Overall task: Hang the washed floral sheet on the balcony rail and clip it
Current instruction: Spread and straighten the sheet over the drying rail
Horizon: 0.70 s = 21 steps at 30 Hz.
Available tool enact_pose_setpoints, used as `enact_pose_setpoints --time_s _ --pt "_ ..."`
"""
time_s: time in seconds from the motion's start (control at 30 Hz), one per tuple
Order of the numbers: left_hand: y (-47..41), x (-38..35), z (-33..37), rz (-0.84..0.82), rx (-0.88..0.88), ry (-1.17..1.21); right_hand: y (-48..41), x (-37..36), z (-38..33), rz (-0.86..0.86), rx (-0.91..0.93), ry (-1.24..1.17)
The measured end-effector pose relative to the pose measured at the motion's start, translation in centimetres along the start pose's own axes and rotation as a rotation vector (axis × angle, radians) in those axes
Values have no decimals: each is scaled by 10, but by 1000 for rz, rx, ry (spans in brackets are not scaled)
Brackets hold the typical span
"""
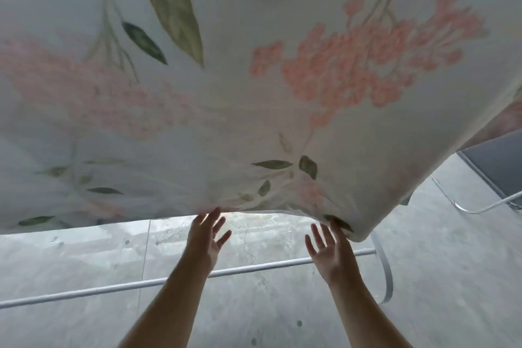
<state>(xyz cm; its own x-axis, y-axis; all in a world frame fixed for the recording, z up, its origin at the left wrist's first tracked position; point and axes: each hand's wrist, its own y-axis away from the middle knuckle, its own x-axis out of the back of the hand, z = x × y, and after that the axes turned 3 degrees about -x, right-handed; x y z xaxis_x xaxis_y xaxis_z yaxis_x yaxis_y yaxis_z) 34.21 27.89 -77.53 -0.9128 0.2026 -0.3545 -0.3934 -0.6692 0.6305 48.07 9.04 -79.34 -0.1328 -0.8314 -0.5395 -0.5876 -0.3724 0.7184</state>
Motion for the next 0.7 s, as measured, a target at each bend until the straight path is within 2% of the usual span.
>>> enact_pose_setpoints --time_s 0.17,0.4,0.7 --pt "-43 2 -19 -140 -92 114 -36 8 10 -146 160 -67" --pt "-43 13 -30 -75 -228 -76 -38 24 14 -65 265 59" --pt "-41 23 -38 15 -243 -80 -41 26 20 -98 295 196"
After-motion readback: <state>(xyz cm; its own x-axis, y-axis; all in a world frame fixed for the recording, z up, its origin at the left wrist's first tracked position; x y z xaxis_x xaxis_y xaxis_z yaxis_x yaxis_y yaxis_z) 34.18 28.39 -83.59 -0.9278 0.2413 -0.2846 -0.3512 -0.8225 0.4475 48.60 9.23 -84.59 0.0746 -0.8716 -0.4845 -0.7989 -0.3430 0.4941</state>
